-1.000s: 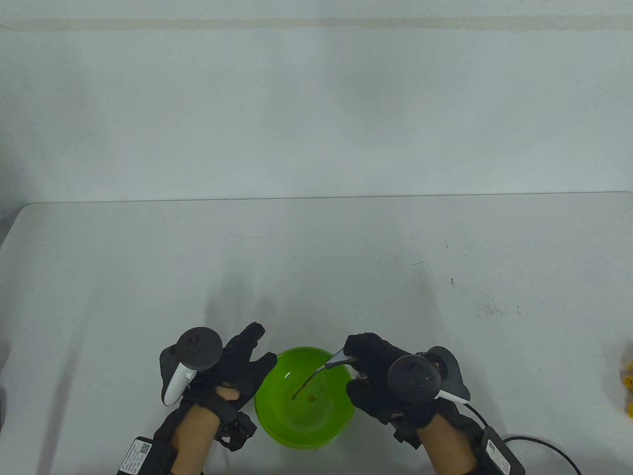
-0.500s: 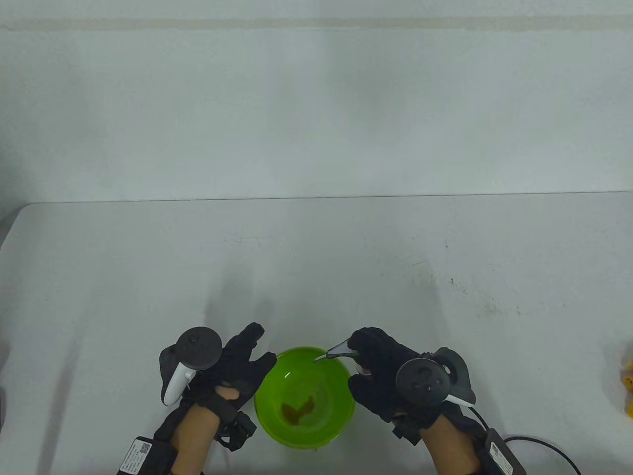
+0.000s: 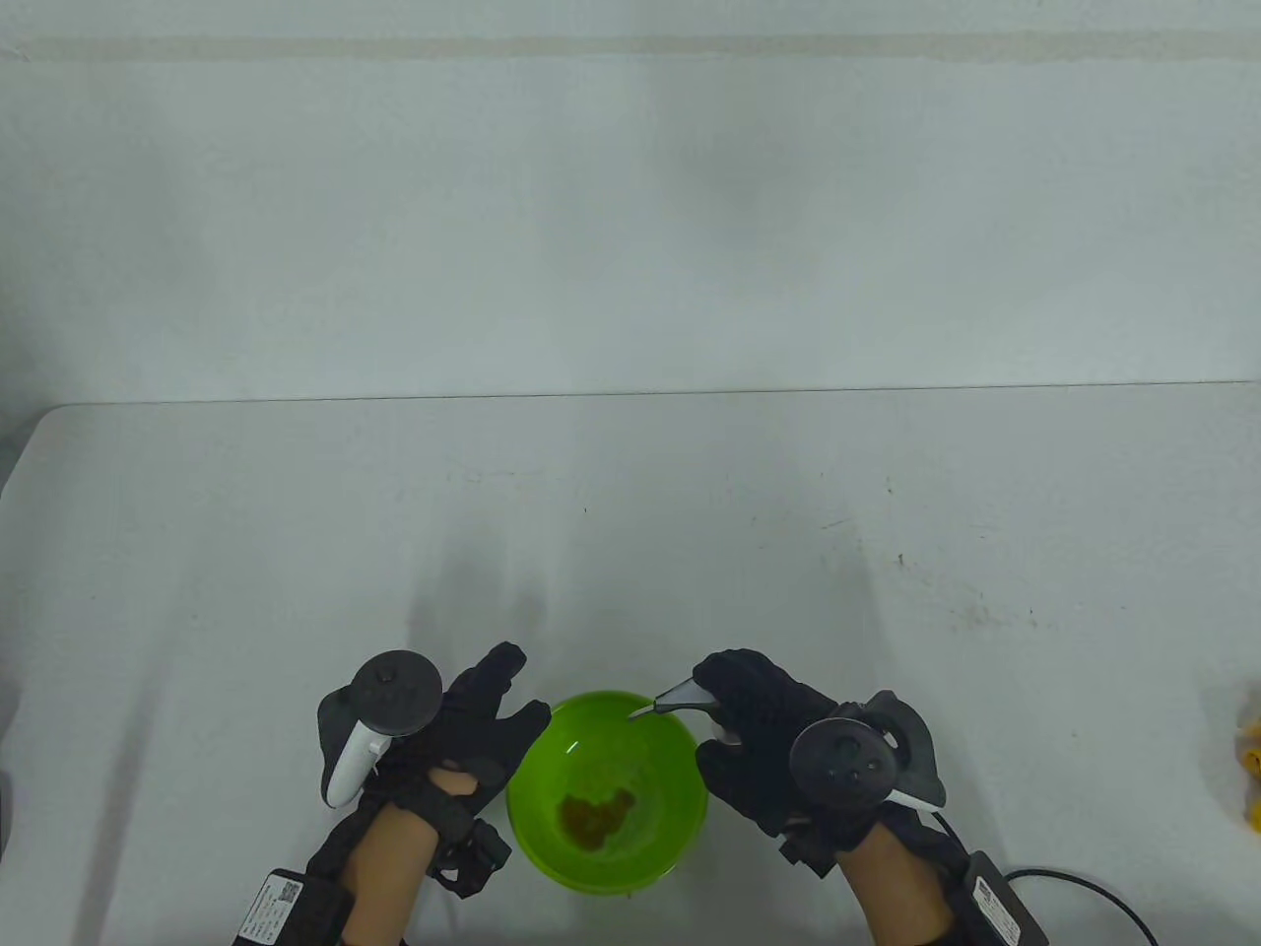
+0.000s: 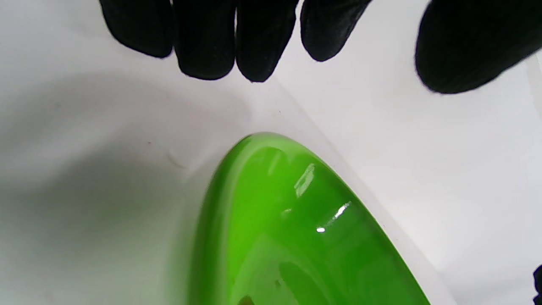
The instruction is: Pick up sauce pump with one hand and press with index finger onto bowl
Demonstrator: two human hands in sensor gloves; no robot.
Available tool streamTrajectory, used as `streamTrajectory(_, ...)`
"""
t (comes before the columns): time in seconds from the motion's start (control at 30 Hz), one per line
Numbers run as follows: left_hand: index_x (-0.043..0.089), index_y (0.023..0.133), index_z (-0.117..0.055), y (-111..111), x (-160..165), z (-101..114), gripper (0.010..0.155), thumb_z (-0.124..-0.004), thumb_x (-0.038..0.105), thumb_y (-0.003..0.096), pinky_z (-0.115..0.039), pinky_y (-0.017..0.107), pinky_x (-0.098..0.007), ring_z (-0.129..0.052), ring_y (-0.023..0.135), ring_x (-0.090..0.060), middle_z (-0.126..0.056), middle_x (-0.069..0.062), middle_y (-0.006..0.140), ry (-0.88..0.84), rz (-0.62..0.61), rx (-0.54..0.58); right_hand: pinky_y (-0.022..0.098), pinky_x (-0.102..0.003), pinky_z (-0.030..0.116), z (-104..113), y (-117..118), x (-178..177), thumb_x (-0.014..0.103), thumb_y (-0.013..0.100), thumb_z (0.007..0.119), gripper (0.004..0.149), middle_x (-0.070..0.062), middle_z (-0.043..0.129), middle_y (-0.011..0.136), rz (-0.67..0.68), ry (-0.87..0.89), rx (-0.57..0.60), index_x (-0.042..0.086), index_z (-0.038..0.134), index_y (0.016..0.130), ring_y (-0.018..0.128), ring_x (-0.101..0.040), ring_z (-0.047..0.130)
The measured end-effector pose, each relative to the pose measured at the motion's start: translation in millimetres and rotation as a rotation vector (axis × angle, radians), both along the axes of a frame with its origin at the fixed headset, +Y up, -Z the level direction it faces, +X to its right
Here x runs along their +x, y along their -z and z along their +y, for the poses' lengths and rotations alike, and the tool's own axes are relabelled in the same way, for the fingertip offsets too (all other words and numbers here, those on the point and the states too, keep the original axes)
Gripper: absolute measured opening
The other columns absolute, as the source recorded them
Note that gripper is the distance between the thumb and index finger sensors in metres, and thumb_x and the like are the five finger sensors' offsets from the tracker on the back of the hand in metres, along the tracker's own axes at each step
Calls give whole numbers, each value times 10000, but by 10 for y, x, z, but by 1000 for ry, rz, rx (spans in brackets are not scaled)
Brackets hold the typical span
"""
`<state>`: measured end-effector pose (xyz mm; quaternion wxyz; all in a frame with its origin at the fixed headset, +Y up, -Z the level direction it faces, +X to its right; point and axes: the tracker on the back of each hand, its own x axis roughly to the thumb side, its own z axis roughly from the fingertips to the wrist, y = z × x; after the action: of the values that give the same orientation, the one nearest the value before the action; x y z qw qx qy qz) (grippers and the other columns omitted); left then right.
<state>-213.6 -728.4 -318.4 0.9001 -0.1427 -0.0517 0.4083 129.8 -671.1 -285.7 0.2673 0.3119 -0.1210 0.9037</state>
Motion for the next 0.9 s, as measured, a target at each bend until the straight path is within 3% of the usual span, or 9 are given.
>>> streamTrajectory(0.1, 254, 1102, -455, 0, 1, 1, 826, -783, 635, 446, -555, 698, -657, -637, 994, -496, -547, -124, 1109, -3, -1, -1, 468, -549, 923, 23, 42, 117, 486, 379, 984, 1051, -16, 543, 1003, -35, 146, 27, 396, 113, 960, 647, -425, 956)
streamTrajectory(0.13, 256, 1102, -453, 0, 0, 0, 826, -782, 636, 447, -555, 698, -657, -636, 994, -496, -546, -125, 1109, -6, -1, -1, 468, -550, 922, 52, 74, 178, 404, 426, 1001, 1039, -19, 539, 1005, -65, 194, 45, 393, 109, 958, 648, -428, 954)
streamTrajectory(0.17, 256, 1101, -454, 0, 0, 1, 825, -782, 635, 447, -557, 698, -656, -638, 995, -494, -546, -125, 1110, -8, 0, -1, 472, -546, 923, 76, 106, 218, 410, 426, 998, 1035, -18, 542, 1000, -96, 217, 68, 390, 110, 958, 650, -422, 956)
streamTrajectory(0.3, 259, 1103, -451, 0, 7, -1, 834, -777, 656, 445, -554, 699, -657, -634, 995, -497, -543, -124, 1112, -14, -8, 0, 472, -529, 935, 193, 348, 484, 430, 430, 982, 1022, -10, 544, 987, -266, 312, 217, 387, 100, 946, 650, -404, 960)
streamTrajectory(0.43, 258, 1103, -451, 3, 8, -4, 838, -776, 660, 444, -553, 699, -657, -634, 996, -496, -542, -125, 1112, -13, -12, 0, 482, -528, 931, 201, 619, 721, 429, 437, 972, 1018, -9, 534, 985, -396, 427, 235, 383, 88, 939, 662, -396, 954)
streamTrajectory(0.53, 258, 1102, -452, 0, 5, -4, 835, -776, 657, 444, -554, 699, -657, -634, 996, -496, -543, -125, 1111, -15, -8, -3, 483, -534, 925, 105, 834, 893, 423, 440, 970, 1019, -18, 524, 982, -505, 461, 260, 376, 80, 934, 667, -401, 945)
streamTrajectory(0.73, 257, 1102, -452, 1, -4, -4, 834, -776, 655, 445, -553, 699, -658, -633, 996, -496, -544, -126, 1111, -14, -2, -6, 465, -552, 916, -145, 1170, 1145, 401, 448, 972, 1018, -50, 516, 959, -647, 345, 364, 342, 73, 921, 653, -422, 930)
streamTrajectory(0.9, 258, 1102, -453, 3, -10, -5, 834, -777, 655, 444, -551, 699, -659, -631, 996, -498, -542, -128, 1111, -12, 0, -14, 470, -554, 915, -297, 1334, 1263, 396, 453, 967, 1011, -55, 510, 958, -688, 362, 326, 339, 73, 921, 658, -421, 926)
